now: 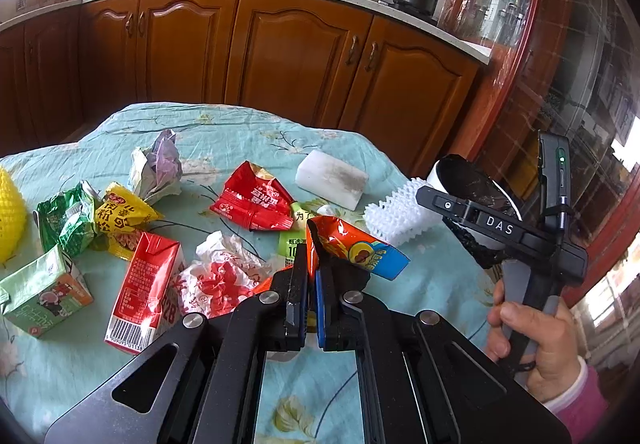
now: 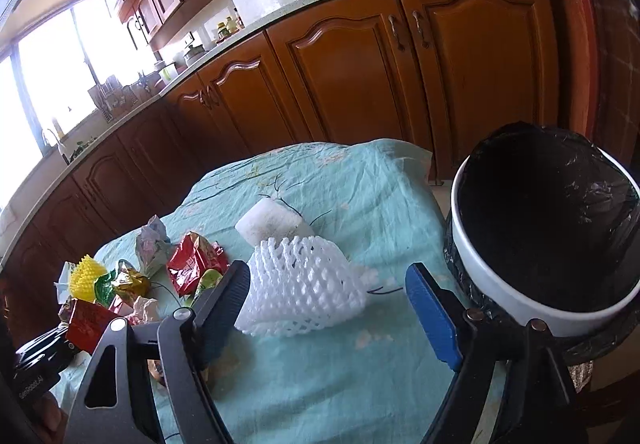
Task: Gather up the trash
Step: 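Grasp the orange snack wrapper with left tool while right tool grasps white foam net, then carry both items to the white bin and release them inside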
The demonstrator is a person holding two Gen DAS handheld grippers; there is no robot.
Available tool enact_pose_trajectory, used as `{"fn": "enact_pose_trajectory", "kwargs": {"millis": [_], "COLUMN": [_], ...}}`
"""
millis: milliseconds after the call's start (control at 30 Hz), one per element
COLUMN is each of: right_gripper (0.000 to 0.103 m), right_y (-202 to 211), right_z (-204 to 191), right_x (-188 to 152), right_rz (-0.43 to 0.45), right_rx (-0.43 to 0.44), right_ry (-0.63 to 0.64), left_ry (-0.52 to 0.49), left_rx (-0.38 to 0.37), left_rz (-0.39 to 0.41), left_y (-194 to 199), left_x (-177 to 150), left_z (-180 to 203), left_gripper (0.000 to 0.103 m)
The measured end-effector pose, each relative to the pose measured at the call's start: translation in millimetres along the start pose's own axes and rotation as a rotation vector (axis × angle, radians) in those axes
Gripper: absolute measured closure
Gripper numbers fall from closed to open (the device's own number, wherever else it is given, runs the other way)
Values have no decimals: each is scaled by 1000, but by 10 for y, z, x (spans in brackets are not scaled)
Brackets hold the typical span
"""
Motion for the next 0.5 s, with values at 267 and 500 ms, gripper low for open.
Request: {"fn": "enact_pose_trajectory", "kwargs": {"millis": [267, 500], "right_gripper": [80, 86], "right_y": [-290, 70], "right_z": [-78, 9], "right_x": [-44, -109], "right_rz": [-99, -32], "right_rx": [20, 17], "right_ry": [25, 17], "left_ry": [-5, -32], "left_rx": [-4, -42], "left_rz": [-15, -37], "left_y": [-67, -178], "left_x": [35, 118], "left_z": [20, 219], "left_gripper": [101, 101]}}
Point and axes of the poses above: each gripper's, at about its wrist camera, not at the fingertips, and y roughly against the way its jaws point, z to its right, x to its top, the point moved 3 cm from there along -y, roughly the way its jaws point, and after that the axes turned 15 degrees about -z, right-handed, at the moved point
